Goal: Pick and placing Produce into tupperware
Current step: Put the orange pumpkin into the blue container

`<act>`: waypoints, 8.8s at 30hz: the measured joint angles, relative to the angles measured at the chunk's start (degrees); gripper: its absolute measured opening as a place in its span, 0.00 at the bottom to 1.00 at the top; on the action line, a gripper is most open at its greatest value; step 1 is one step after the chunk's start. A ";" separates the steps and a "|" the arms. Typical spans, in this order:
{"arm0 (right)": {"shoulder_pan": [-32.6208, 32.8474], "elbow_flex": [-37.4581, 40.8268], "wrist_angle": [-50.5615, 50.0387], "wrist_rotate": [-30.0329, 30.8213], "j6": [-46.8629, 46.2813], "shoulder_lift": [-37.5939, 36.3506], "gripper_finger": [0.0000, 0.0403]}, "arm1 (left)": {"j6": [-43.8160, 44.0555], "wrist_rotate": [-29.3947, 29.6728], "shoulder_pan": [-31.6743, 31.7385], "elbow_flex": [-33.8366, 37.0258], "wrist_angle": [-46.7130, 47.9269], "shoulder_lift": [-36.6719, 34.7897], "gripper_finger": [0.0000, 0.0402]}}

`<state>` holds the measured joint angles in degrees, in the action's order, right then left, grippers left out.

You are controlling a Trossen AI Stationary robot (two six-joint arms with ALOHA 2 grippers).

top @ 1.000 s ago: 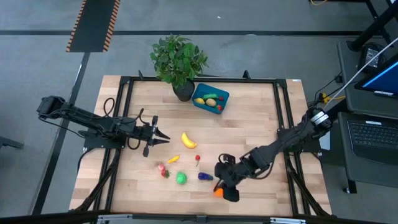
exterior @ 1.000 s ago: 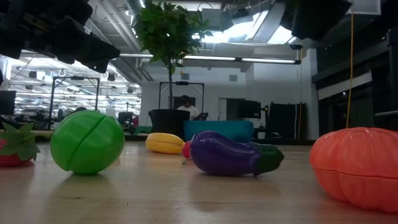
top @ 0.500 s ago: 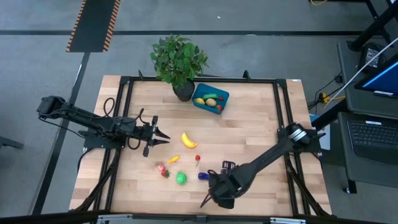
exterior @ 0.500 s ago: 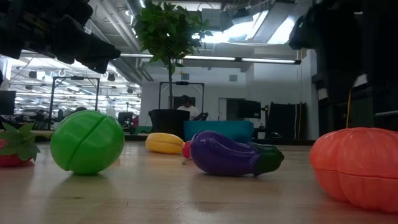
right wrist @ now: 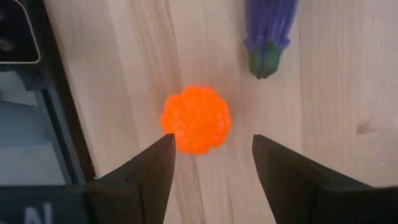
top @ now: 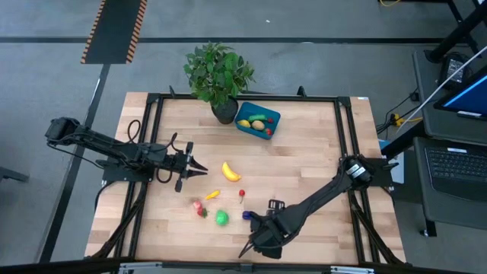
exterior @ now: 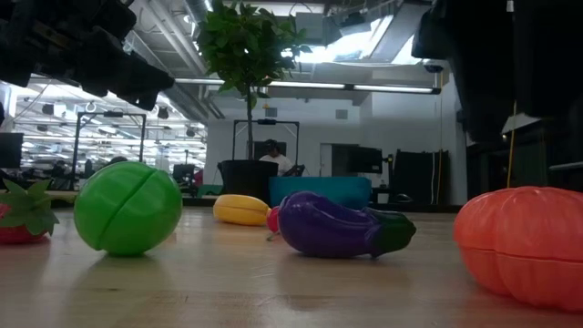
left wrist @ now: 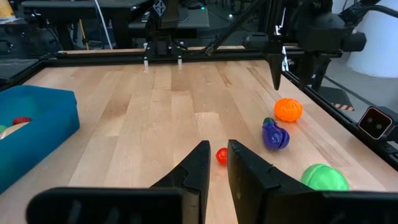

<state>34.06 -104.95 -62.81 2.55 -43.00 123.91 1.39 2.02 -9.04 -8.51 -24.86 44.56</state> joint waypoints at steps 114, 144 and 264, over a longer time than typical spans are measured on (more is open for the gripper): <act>-1.07 15.61 19.74 -1.30 -5.76 -2.76 0.62 | -0.02 0.02 -2.40 0.00 -0.02 0.01 0.03; 5.15 17.18 1.36 43.00 -16.21 -19.86 0.62 | 0.04 0.02 -2.40 0.00 0.33 0.01 0.18; -47.10 71.17 127.63 16.44 44.01 -19.75 0.62 | -0.46 0.04 2.38 0.00 3.39 0.02 0.15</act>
<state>-13.04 -33.78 64.82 18.99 1.01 104.16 0.93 2.07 -6.66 -8.51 -21.47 44.58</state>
